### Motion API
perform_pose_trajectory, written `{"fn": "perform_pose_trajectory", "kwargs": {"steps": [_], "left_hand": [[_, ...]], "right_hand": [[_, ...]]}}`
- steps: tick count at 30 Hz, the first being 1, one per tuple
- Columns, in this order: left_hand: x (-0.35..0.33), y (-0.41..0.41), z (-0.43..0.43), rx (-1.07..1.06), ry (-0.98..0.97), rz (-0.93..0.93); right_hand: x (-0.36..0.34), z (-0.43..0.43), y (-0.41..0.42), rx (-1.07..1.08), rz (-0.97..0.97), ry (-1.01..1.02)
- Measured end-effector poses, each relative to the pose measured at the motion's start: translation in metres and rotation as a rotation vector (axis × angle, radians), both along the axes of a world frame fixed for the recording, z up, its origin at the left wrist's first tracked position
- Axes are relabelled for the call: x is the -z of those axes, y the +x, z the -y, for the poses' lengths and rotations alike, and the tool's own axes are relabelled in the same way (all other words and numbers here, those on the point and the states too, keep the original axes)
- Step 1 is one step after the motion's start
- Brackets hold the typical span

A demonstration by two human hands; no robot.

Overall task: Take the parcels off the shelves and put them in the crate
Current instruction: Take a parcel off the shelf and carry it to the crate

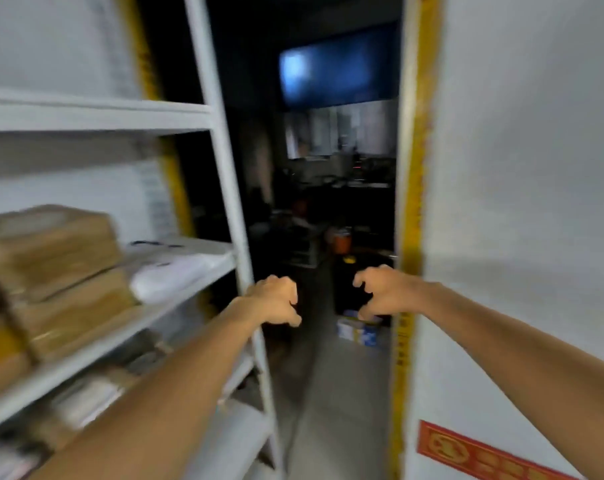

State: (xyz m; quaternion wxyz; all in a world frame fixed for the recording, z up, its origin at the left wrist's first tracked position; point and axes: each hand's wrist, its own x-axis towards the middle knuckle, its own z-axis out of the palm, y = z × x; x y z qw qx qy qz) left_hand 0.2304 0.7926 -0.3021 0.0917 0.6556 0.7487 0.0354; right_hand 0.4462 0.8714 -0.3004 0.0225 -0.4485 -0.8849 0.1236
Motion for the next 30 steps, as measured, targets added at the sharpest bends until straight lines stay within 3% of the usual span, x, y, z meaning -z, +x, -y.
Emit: {"fn": "perform_pose_trajectory", "kwargs": {"steps": [7,15,21,30], "left_hand": [[0.001,-0.128,0.163,-0.514,-0.047,-0.052],[-0.009,-0.153,0.301,-0.864,-0.01,-0.159],[-0.03,-0.168,0.345,-0.996,0.037,-0.18],[-0.077,-0.212,0.37,-1.076,0.213,-0.272]], "right_hand": [[-0.004,0.076,-0.187,-0.523,0.012,-0.011],[-0.012,0.194,-0.276,-0.918,-0.034,0.018],[-0.03,0.226,-0.305,-1.003,-0.035,0.1],[-0.064,0.232,-0.344,-0.902,-0.321,0.155]]}}
